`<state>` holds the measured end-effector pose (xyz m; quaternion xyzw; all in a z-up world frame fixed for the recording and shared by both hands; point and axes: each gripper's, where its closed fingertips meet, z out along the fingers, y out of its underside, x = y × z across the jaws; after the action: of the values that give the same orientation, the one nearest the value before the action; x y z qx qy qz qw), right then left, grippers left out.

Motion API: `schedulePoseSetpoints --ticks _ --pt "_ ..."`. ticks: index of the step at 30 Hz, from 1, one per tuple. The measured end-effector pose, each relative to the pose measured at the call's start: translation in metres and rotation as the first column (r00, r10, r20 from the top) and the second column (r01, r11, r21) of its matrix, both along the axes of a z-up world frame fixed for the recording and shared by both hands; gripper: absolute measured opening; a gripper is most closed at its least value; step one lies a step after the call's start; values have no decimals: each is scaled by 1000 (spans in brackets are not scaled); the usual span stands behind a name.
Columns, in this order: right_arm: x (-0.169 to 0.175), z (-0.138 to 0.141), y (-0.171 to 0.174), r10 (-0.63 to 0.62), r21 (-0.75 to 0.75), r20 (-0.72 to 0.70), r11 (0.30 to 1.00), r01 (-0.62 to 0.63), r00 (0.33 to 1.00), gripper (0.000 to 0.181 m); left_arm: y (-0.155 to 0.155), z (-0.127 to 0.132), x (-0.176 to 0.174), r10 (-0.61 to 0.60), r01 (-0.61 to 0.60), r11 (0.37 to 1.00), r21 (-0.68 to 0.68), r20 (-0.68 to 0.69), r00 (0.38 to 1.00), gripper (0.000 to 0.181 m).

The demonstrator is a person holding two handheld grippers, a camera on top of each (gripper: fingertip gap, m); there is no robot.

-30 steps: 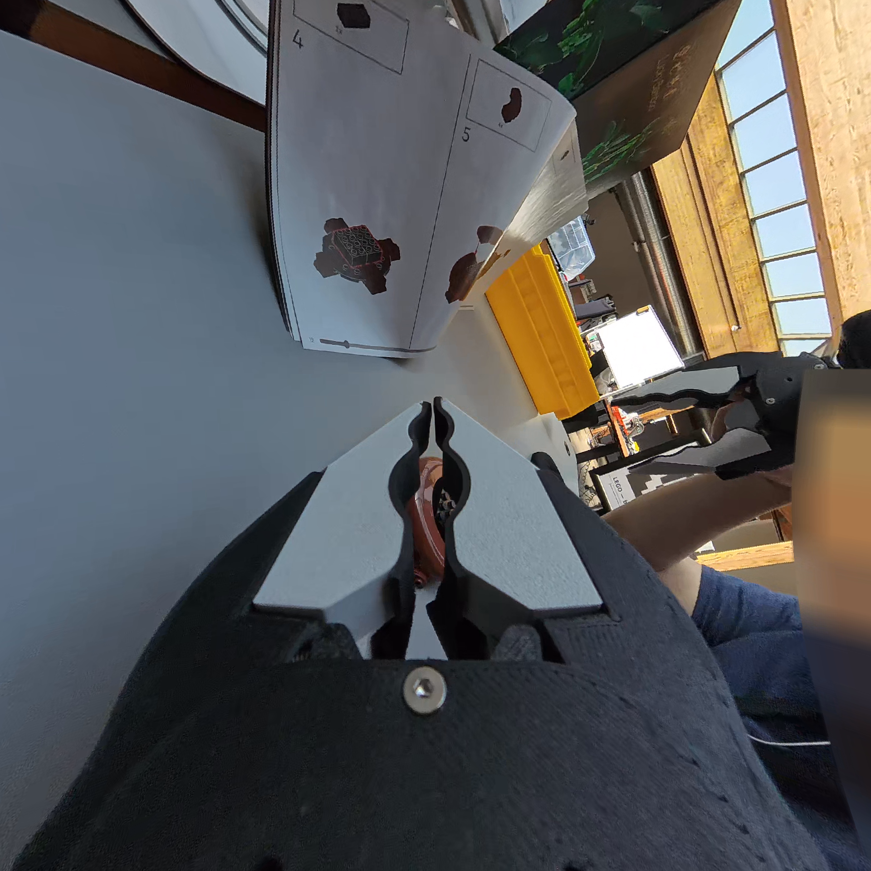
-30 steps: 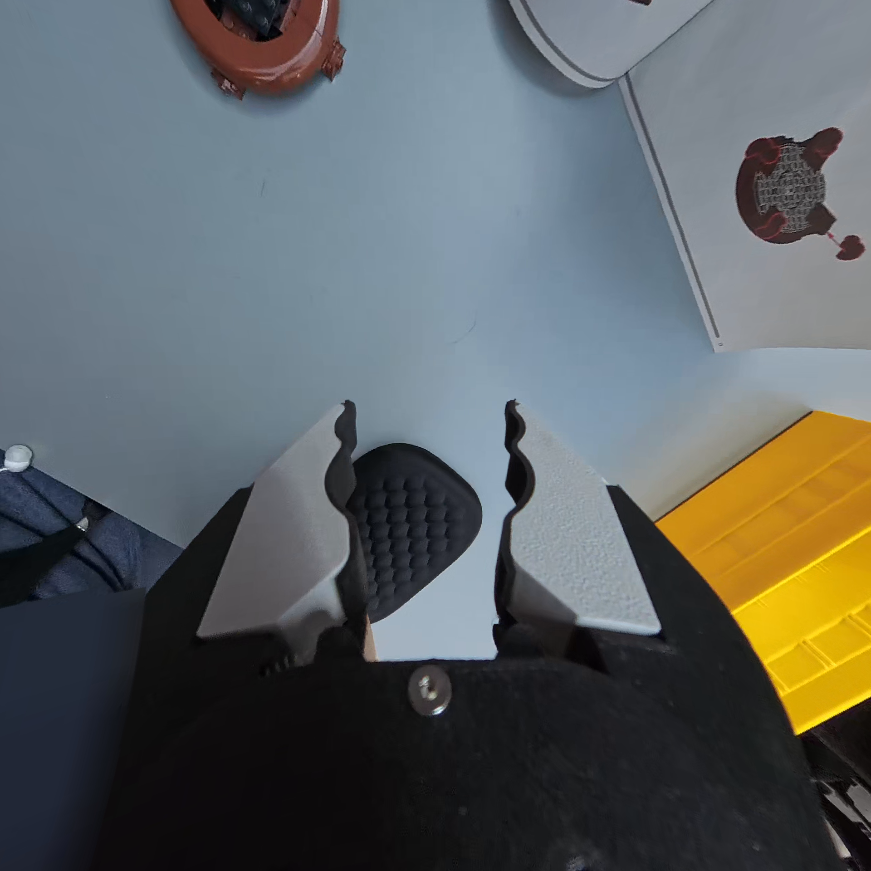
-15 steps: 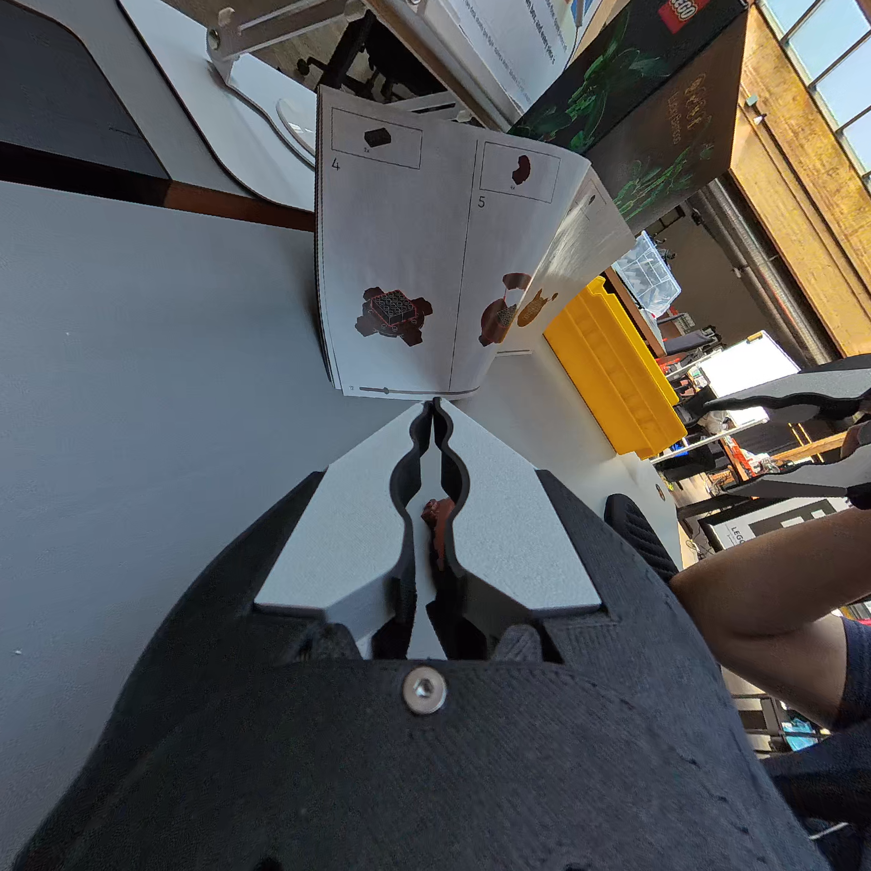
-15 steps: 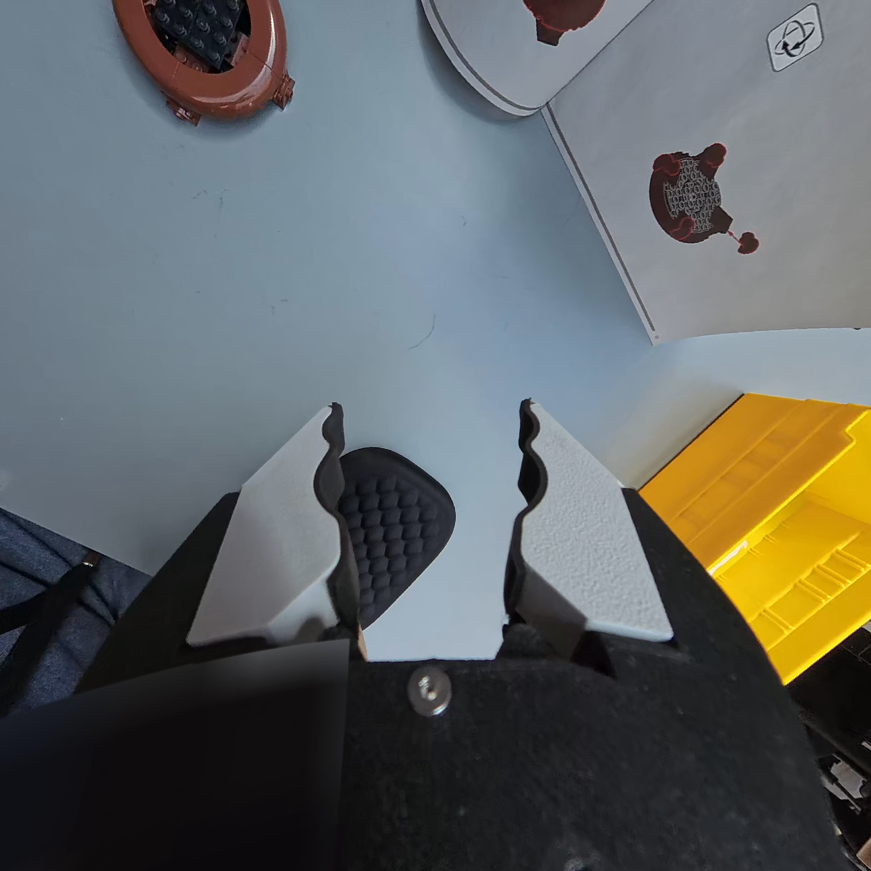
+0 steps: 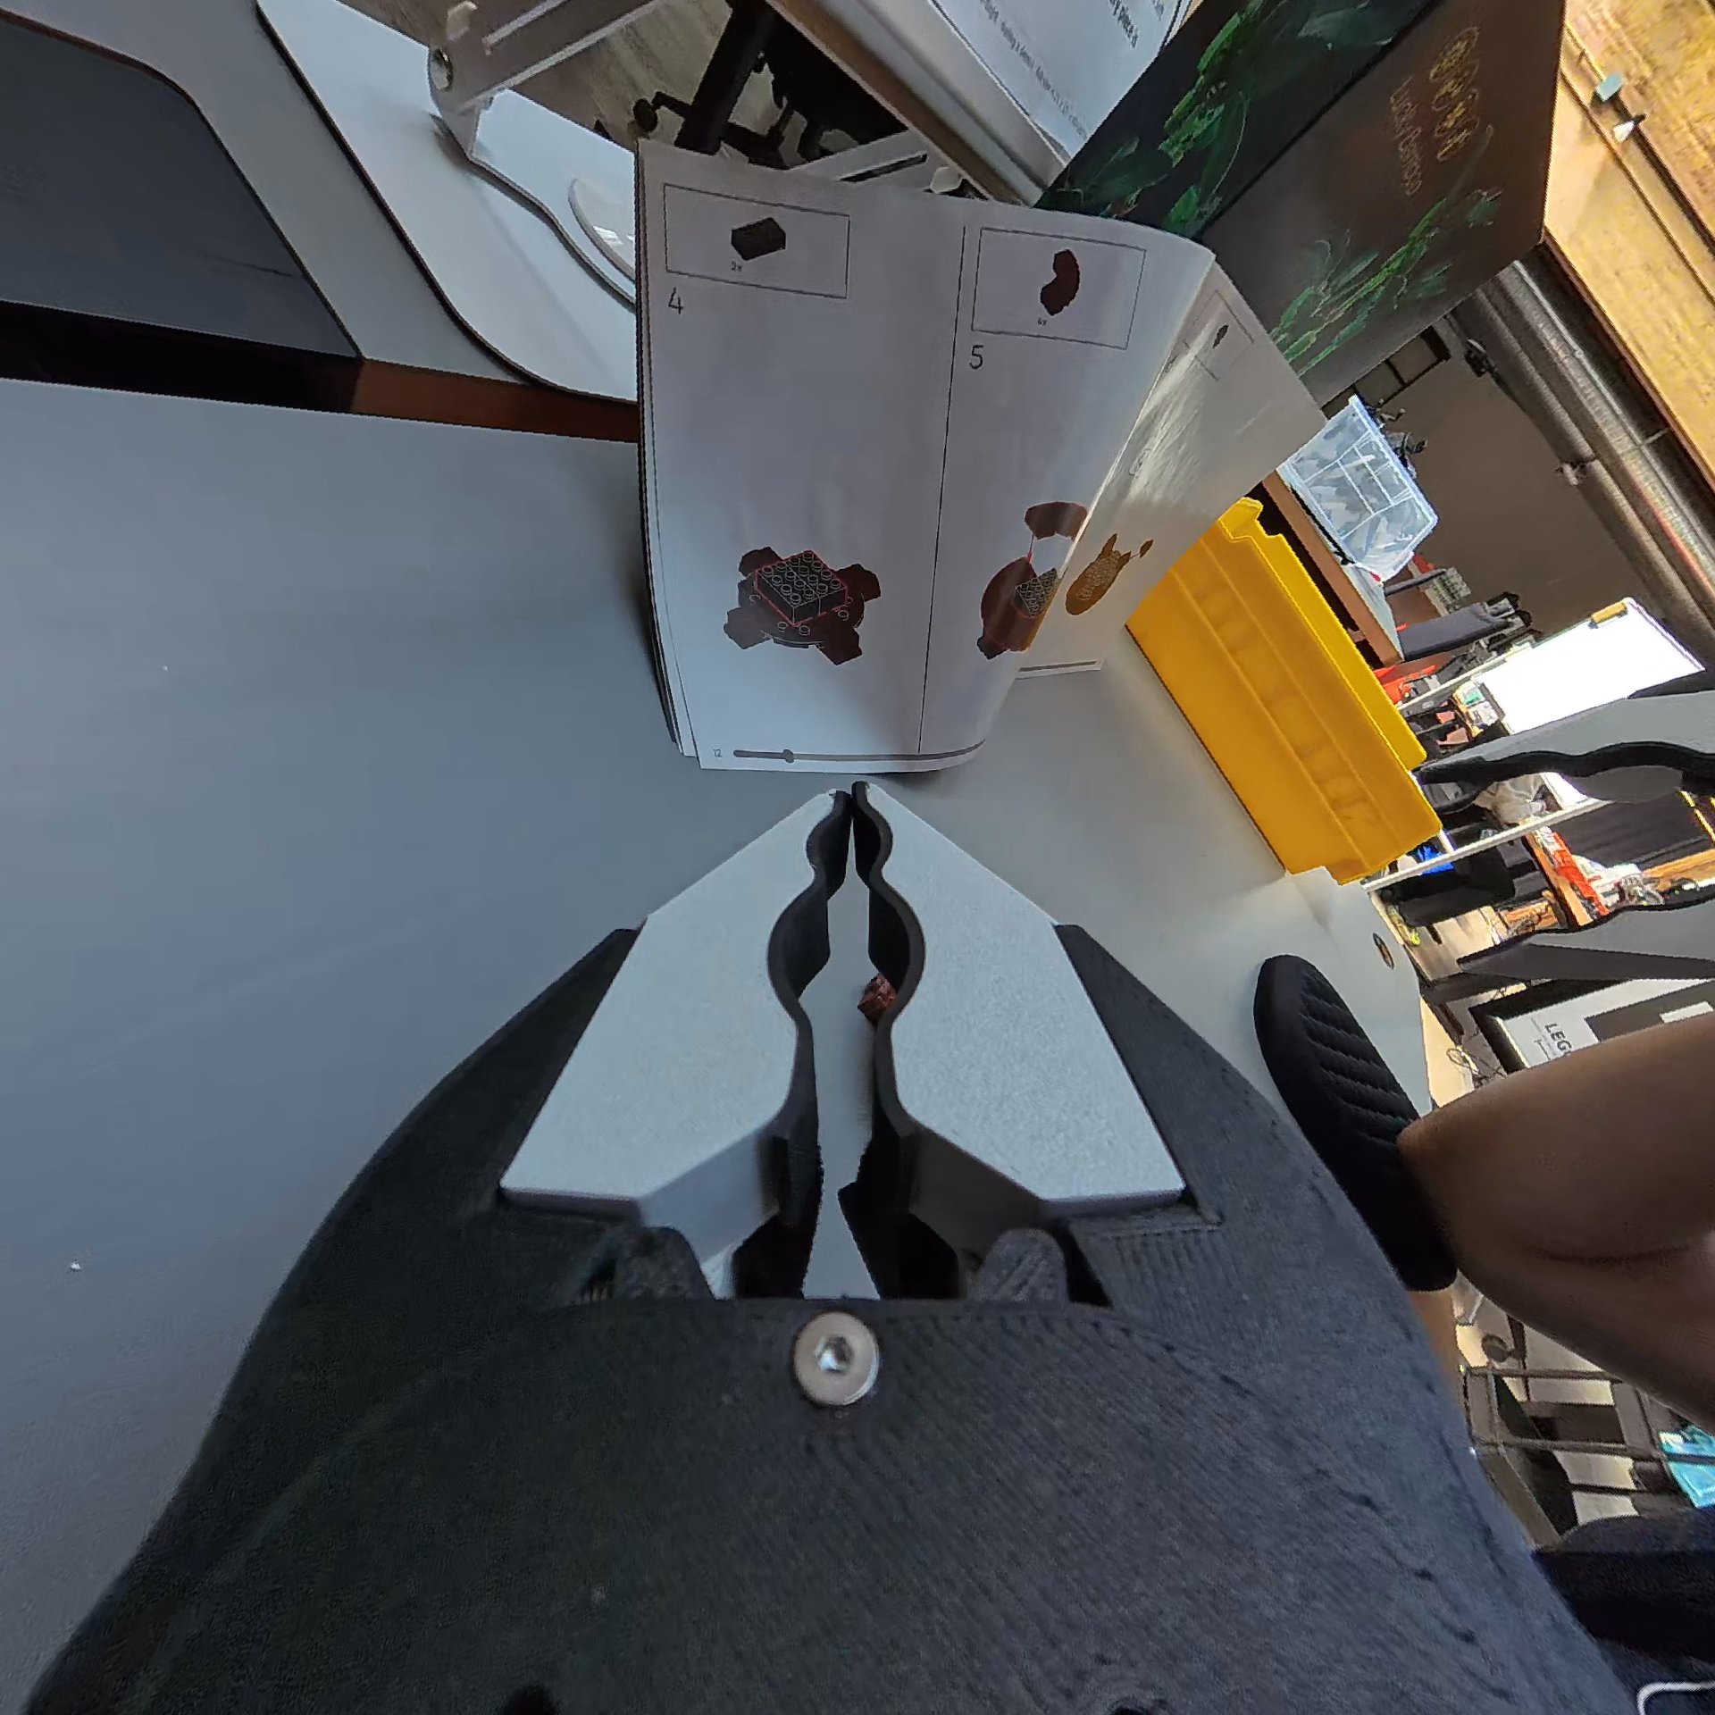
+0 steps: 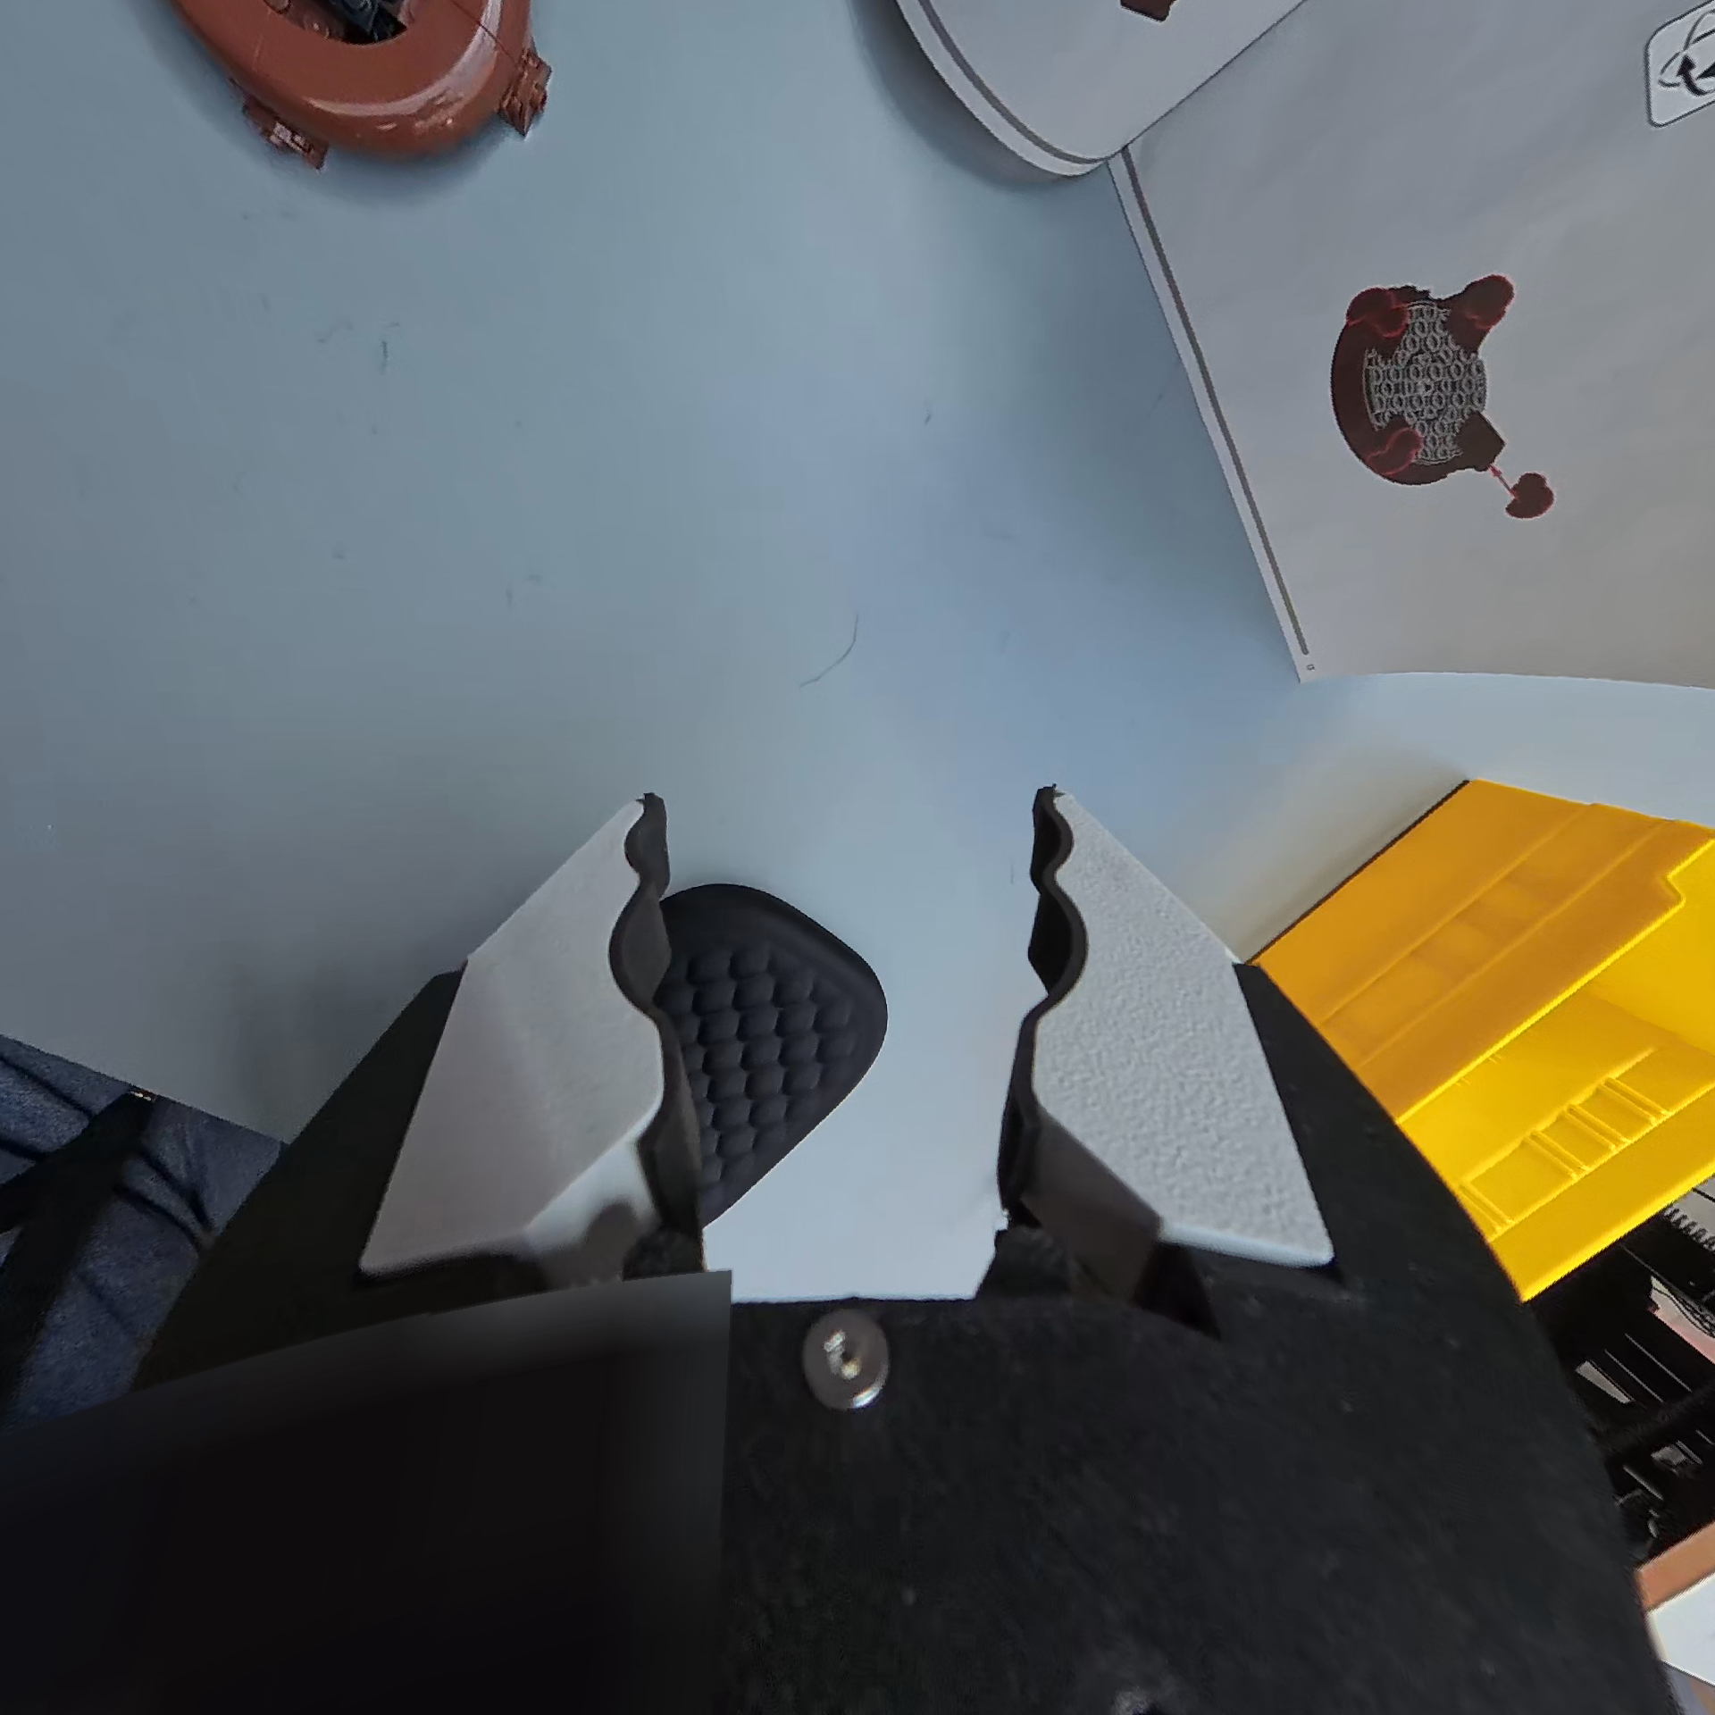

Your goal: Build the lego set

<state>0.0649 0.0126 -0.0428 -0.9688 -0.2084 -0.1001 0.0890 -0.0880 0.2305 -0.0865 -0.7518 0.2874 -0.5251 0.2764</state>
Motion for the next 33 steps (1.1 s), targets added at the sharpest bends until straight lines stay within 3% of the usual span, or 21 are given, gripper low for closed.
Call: schedulePoseSetpoints --ticks 7,10,13,16,18,20,22,26,28,30,31,33 --pt "20 0 3 -54 8 -59 998 55 997 79 6 13 -6 35 -37 999 33 43 998 0" --pt "38 -1 8 -82 17 -108 996 84 991 76 3 30 -9 28 -32 998 47 93 995 0" --pt "65 -4 17 -203 25 -136 978 208 970 73 -5 53 -11 -30 17 995 100 129 991 2" --pt "77 -7 35 -245 62 -169 964 259 955 69 -24 61 -10 -161 144 973 178 83 983 9" --pt "65 -8 58 -152 118 -240 976 185 959 62 -48 64 -8 -312 288 929 233 73 947 13" --pt "29 -9 87 55 214 -403 976 35 914 59 -70 67 -10 -442 401 875 273 111 890 14" --pt "-1 -11 106 238 319 -484 944 -83 842 55 -75 58 -11 -487 449 856 258 109 866 28" --pt "-32 -13 121 413 455 -458 870 -192 787 57 -78 20 -9 -526 523 802 287 -73 847 53" --pt "-75 3 123 604 623 -466 743 -245 647 66 -89 9 -8 -570 577 755 312 -125 812 58" --pt "-123 16 110 762 758 -498 615 -219 415 77 -105 6 -8 -642 645 701 303 -126 757 52" --pt "-137 10 106 792 786 -495 584 -205 357 77 -108 4 -8 -657 660 687 302 -129 743 55" --pt "-146 -26 106 783 751 -467 597 -284 410 81 -109 -2 -7 -661 670 670 320 -153 735 66"
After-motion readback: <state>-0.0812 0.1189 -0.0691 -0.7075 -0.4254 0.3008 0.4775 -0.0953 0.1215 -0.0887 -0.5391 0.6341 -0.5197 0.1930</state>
